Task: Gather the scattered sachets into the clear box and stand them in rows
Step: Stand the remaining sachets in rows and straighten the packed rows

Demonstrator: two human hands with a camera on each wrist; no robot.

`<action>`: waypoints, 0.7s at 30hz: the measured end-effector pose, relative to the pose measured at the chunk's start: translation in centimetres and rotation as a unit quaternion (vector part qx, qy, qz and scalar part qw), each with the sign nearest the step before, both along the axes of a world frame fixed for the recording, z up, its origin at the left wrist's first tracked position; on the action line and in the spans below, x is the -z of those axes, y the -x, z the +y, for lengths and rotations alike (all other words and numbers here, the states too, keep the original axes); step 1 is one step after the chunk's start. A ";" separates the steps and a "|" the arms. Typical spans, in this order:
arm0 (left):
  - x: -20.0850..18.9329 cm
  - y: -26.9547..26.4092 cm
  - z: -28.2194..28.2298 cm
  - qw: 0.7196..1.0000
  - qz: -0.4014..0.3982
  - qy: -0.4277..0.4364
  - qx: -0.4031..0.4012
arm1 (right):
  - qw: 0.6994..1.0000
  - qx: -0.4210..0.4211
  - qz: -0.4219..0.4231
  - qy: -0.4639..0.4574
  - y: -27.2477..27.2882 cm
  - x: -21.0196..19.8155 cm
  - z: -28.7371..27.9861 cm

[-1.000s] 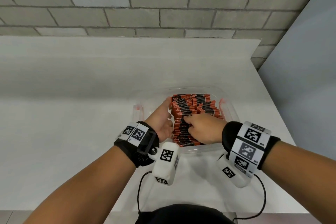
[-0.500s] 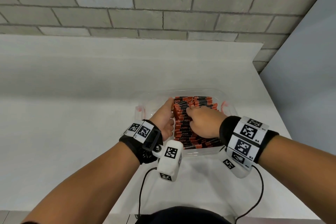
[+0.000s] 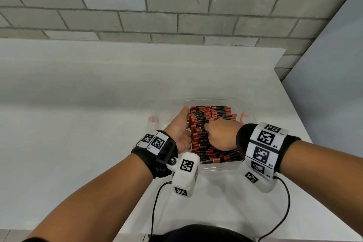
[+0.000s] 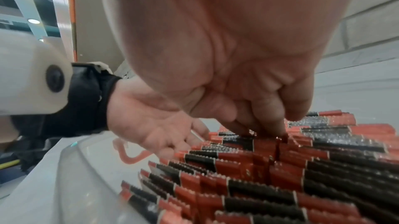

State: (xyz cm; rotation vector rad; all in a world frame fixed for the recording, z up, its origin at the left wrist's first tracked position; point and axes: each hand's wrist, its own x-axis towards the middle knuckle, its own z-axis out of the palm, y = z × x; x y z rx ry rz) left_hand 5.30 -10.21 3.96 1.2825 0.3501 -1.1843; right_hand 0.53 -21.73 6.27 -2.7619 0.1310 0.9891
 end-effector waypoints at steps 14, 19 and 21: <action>-0.7 0.1 0.8 0.997 -0.008 -0.068 0.031 | 0.910 0.365 -0.087 -0.177 0.6 -0.1 -1.5; -1.2 0.3 1.3 0.997 0.039 -0.059 0.013 | 0.850 0.456 -0.091 -0.247 0.5 -0.4 -1.4; -1.5 0.4 1.4 0.998 0.041 -0.051 0.005 | 0.842 0.458 -0.076 -0.273 0.6 0.0 -1.7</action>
